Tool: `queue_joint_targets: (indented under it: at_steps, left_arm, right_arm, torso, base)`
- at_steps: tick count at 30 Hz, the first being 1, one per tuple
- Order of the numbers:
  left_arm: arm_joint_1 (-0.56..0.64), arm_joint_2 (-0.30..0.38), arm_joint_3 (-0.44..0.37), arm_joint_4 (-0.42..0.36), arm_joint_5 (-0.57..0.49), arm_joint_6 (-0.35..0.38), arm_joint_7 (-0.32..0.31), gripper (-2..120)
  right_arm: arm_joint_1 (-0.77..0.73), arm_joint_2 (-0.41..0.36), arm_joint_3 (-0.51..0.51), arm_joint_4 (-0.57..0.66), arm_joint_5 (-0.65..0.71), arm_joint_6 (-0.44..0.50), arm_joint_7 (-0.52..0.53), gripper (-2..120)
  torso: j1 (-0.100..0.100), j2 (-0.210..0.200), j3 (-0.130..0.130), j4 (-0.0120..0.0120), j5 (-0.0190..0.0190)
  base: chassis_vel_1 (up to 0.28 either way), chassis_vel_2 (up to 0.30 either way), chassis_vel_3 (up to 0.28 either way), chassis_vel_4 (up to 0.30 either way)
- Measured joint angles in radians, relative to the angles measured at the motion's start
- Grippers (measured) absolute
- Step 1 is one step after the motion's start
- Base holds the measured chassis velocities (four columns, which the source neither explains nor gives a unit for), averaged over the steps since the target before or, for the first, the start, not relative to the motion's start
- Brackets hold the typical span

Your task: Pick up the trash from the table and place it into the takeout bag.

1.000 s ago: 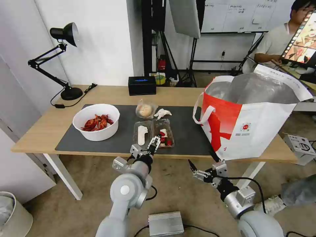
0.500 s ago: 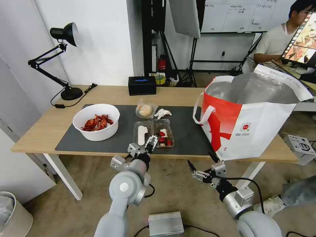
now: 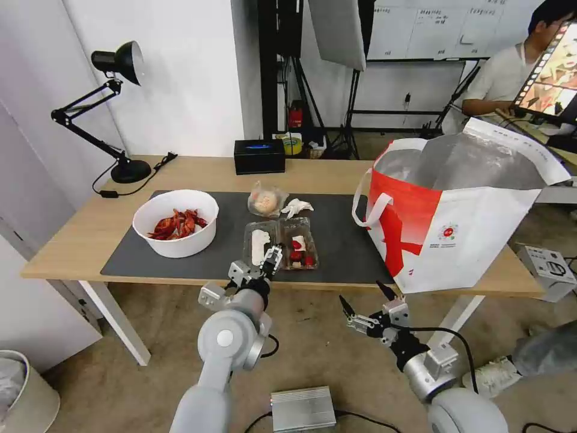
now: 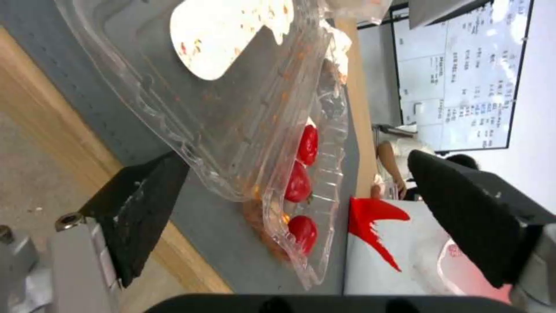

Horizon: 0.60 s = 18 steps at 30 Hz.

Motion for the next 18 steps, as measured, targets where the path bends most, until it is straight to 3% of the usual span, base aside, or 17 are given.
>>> queue_joint_targets:
  at_steps: [18]
  left_arm:
    - [0.025,-0.001,-0.021,-0.044,0.0,-0.009,0.018,100]
  right_arm:
    - [0.0,0.019,-0.02,-0.022,-0.018,0.025,-0.005,100]
  torso:
    - [0.0,0.0,0.0,0.0,0.0]
  base:
    - [0.0,0.0,0.0,0.0]
